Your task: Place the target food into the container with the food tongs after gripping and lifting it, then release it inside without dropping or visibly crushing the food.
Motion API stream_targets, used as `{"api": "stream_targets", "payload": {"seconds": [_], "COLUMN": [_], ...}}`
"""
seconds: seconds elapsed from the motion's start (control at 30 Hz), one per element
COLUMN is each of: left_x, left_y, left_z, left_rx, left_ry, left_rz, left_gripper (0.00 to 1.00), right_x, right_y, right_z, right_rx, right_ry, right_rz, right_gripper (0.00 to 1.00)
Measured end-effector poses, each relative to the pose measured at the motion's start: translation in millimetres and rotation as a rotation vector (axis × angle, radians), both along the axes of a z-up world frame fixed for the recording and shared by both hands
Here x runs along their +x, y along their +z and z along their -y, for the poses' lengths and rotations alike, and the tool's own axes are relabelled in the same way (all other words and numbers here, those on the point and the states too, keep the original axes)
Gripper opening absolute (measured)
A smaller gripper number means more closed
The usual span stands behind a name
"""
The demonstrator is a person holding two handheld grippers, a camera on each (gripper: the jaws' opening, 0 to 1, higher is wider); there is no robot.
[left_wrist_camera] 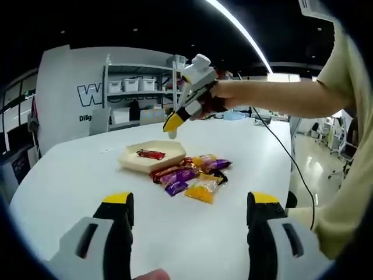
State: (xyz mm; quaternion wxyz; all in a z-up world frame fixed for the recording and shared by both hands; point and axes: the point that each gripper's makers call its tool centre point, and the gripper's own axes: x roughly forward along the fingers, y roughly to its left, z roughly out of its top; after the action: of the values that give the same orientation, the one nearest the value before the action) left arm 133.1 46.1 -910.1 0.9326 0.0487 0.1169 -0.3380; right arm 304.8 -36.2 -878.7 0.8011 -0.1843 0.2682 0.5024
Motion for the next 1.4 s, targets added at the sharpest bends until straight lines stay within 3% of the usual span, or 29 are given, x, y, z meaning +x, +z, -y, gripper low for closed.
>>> {"api": "stream_targets", "payload": {"seconds": [0.53, 0.8, 1.4], "left_x": [9.8, 11.6, 14.1], "left_y": [11.3, 10.6, 6.1], "left_z": [4, 9, 12], "left_rx": [0.015, 0.014, 0.026], "left_ry": [-0.014, -0.024, -0.028], "left_rz": [-0.015, -0.027, -0.035], "left_gripper": [0.91, 0.97, 0.97], "right_x": [-44, -68, -90], "right_y": [-18.7, -27.6, -44.6], "right_z": [37, 50, 64], "right_rx": [0.012, 0.005, -0.027], "right_ry": [0.044, 0.117, 0.201], "right_rz": [-0.026, -0.038, -0.032], "right_gripper": [0.21, 0.21, 0.22]}}
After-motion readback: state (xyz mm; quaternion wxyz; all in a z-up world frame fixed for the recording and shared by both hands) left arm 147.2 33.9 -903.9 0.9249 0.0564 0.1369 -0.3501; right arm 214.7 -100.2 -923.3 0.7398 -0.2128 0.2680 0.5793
